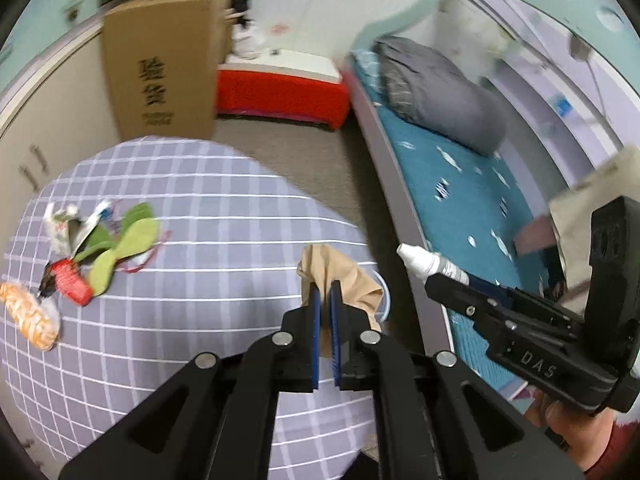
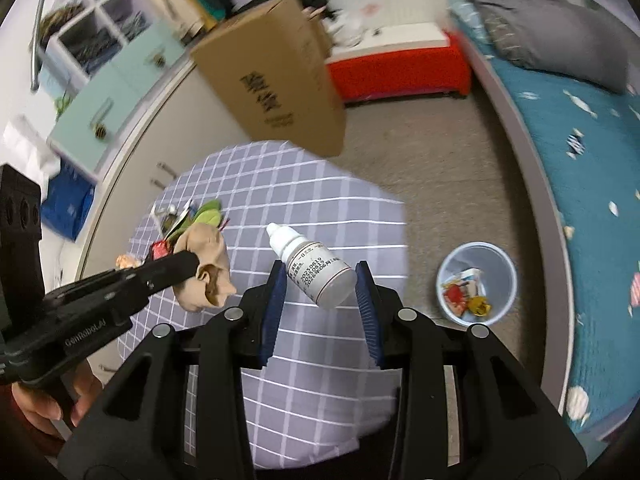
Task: Collect trash
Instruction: 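Carry the bottle and tan cloth over the blue bucket and release both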
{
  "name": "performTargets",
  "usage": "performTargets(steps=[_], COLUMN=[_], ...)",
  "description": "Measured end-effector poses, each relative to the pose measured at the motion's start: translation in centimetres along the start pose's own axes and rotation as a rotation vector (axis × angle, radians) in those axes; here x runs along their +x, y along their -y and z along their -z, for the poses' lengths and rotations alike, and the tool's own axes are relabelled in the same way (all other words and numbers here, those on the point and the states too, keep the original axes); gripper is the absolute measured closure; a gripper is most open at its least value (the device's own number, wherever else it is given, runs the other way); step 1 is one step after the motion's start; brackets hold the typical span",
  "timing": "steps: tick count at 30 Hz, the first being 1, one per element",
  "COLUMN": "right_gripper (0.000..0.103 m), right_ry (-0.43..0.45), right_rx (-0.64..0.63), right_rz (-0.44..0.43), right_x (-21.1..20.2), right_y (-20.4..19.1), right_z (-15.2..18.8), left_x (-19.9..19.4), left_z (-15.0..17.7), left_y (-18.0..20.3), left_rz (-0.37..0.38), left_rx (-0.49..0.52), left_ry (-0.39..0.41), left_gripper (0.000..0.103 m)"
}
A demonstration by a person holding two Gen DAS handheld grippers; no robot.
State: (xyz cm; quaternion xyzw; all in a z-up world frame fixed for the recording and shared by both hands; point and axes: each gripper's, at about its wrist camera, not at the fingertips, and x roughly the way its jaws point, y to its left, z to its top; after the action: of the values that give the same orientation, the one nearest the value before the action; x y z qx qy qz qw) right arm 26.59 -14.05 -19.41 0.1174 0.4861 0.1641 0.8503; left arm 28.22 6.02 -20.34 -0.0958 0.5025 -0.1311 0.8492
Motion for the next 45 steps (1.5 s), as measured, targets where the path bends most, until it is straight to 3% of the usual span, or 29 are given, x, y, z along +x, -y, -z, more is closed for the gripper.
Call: performTargets(steps=[6, 13, 18, 19, 21, 32, 45], right_gripper=[0.068, 0.068, 0.067, 0.066, 0.049, 0.045, 0.042], right_ry=[0.059, 0.055, 0.045, 0.046, 0.049, 0.066, 0.134], right_rx=[0.056, 0.065, 0.076, 0.080, 0.093, 0.086, 0.104], right_rz=[0.038, 0.054, 0.032, 0.026, 0.013, 0.032, 0.090], right_x=[-3.6, -5.8, -5.8, -5.8, -5.3, -5.7, -8.0], right_y=[6.9, 15.3, 19.6, 20.1, 21.1, 23.6, 25.8], right_z=[-0.5, -2.8, -4.6, -4.8, -5.3, -6.7, -7.1], left_x=[2.1, 6.5, 8.9, 9.2, 9.8, 12.1, 14.0], left_z=[-1.5, -4.0, -5.4, -5.7, -6.3, -8.3, -9.4], left_y=[7.1, 15.5, 19.4, 20.0, 20.8, 23.1, 26.6], left_rz=[0.018, 0.029, 0.025, 0.021, 0.008, -0.027, -0.001], left_rx=[0.074, 0.066, 0.070, 0.071, 0.074, 0.096, 0.154], left_ry=[0.002, -0.004, -0.014, -0.014, -0.014, -0.047, -0.066], left_gripper=[0.099, 0.099, 0.099, 0.099, 0.099, 0.098, 0.098])
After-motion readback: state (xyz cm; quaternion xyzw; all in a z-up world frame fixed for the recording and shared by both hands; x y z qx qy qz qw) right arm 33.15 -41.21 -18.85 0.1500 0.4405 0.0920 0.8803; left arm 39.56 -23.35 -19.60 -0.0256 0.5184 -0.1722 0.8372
